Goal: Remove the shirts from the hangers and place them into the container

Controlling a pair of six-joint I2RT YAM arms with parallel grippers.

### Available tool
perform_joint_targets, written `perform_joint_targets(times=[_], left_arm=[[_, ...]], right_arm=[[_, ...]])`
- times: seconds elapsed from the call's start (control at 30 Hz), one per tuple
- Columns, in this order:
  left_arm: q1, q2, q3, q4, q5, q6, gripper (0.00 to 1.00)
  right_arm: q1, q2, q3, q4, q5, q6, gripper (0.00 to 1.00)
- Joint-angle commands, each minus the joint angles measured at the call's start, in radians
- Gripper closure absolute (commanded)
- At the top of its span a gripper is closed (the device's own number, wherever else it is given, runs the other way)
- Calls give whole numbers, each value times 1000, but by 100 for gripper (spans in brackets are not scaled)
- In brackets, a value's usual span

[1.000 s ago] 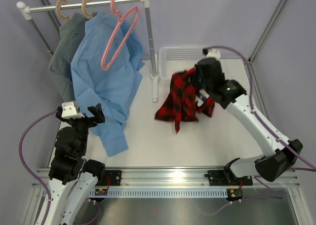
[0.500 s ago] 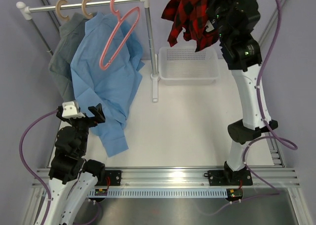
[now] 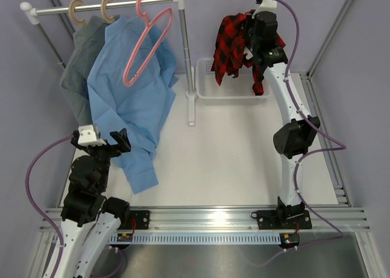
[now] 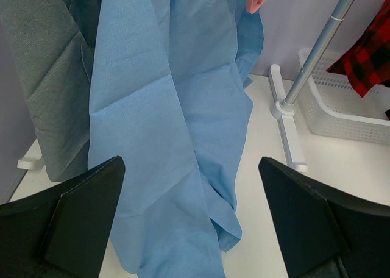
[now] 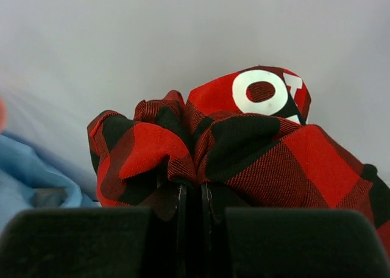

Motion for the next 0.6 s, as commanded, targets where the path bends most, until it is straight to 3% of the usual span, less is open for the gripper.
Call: perform_joint_targets(times=[0.0, 0.23, 0.43, 0.57], left_arm=[[3, 4, -4, 46, 17, -11, 2], [3, 3, -4, 46, 19, -11, 2], [1, 1, -2, 46, 19, -11, 2], [3, 1, -2, 46, 24, -13, 2]], right_arm=[[-22, 37, 24, 136, -21, 19, 100], [-30, 148, -2, 37, 2, 106, 100], [-30, 96, -237, 18, -66, 281, 100], [-30, 156, -200, -132, -70, 342, 100]])
